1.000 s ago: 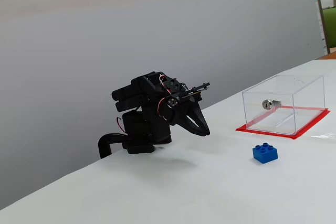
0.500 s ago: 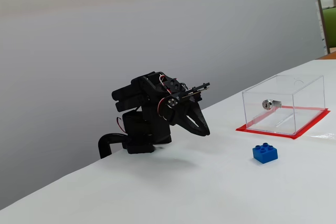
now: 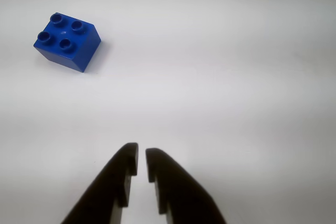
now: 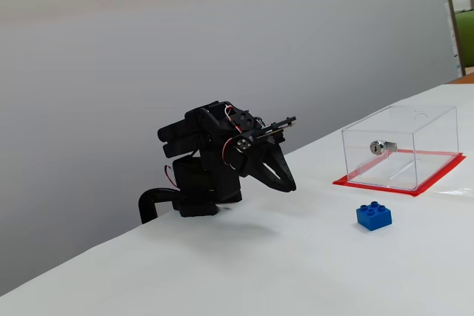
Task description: Pick the blue lego brick and place it into the transparent box
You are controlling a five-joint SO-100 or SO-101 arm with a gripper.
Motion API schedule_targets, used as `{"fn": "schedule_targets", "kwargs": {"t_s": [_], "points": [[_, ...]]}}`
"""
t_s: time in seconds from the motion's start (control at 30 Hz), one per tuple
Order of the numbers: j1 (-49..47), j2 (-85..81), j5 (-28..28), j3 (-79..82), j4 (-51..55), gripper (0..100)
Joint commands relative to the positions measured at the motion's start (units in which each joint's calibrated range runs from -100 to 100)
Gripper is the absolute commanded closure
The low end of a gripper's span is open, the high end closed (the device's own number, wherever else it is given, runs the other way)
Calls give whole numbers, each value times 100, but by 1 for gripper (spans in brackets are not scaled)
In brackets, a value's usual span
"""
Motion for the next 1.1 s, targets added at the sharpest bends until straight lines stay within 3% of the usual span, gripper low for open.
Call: {"fn": "schedule_targets", "kwargs": {"t_s": [0.0, 1.07], "points": [[41, -59, 21, 87, -7, 98], [-18, -59, 21, 87, -7, 98]]}}
